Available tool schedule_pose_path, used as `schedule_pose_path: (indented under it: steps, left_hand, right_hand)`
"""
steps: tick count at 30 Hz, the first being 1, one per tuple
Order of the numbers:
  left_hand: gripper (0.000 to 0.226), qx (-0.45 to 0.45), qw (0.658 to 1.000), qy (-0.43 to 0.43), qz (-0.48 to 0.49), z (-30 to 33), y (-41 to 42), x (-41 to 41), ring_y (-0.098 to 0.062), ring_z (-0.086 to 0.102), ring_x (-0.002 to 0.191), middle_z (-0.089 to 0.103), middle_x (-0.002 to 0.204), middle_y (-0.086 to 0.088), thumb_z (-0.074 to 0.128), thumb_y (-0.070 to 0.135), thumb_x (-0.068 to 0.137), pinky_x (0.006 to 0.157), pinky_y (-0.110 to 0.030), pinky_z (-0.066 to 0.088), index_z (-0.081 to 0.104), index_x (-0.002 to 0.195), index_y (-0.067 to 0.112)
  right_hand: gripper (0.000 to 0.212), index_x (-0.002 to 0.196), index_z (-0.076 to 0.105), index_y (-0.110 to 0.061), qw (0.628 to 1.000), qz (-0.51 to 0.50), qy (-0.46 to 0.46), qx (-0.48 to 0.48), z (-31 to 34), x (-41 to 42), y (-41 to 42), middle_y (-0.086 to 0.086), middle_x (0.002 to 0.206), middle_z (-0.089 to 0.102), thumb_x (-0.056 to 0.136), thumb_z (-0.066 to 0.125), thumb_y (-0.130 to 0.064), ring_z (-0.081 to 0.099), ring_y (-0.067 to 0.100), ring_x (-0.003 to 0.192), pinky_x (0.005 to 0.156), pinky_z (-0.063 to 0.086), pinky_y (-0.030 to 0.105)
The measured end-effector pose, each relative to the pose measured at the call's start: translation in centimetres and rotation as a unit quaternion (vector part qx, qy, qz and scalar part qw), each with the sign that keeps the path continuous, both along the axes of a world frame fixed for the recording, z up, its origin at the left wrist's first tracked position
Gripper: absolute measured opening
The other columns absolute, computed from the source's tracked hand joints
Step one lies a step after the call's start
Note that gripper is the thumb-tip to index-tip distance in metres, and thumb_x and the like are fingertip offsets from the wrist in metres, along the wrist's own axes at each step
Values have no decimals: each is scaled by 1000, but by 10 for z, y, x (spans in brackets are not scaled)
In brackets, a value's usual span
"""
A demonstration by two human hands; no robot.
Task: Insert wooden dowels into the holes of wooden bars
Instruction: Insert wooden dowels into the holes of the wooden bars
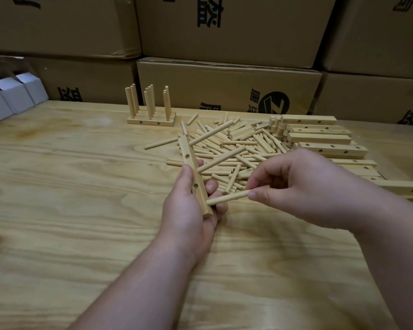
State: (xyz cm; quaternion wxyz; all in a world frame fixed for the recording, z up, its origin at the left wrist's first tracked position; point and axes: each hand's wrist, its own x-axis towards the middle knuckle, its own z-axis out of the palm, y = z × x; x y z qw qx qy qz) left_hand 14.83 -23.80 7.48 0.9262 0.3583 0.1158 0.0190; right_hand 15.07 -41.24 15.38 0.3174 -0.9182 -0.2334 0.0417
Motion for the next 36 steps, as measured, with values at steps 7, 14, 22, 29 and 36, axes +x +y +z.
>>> schedule_pose_path:
  steps: [7,14,22,29,36]
  left_hand:
    - [30,-9,1000,2,14,0,1,0,-12,44,50,46,61,0,43,45,105,47,-25,40,63,113,23]
    - [31,-20,1000,7,23,1,1,0,-12,40,48,44,61,0,44,45,105,48,-25,38,63,113,22]
    - [34,-16,1000,-9,10,-2,4,-1,-12,39,49,44,65,0,46,50,103,51,-27,38,64,107,22]
    - [39,12,999,-38,-18,-2,2,-5,-13,42,56,47,69,-1,42,55,102,52,-25,39,61,110,21]
    - [34,57,997,-48,1,-4,-2,-5,-12,48,59,54,75,0,40,48,105,56,-28,40,67,110,27]
  right_hand:
    - [8,87,72,-43,1000,-13,-27,9,-9,-1,12,-14,77,68,84,77,-38,62,8,69,63,59,36]
    - [4,85,73,-42,999,-6,-42,0,-11,-2,15,-19,77,66,83,77,-40,59,2,68,54,47,24]
    - [9,91,75,-40,997,-14,-66,-43,-20,-1,18,-14,80,70,89,69,-46,62,5,73,65,56,38]
    - [11,94,75,-41,998,4,-10,-67,-17,2,11,-19,80,69,91,65,-47,62,3,74,62,56,34]
    - [11,86,75,-39,999,-9,10,-37,-12,2,8,-19,64,64,91,67,-44,55,-1,54,43,39,15]
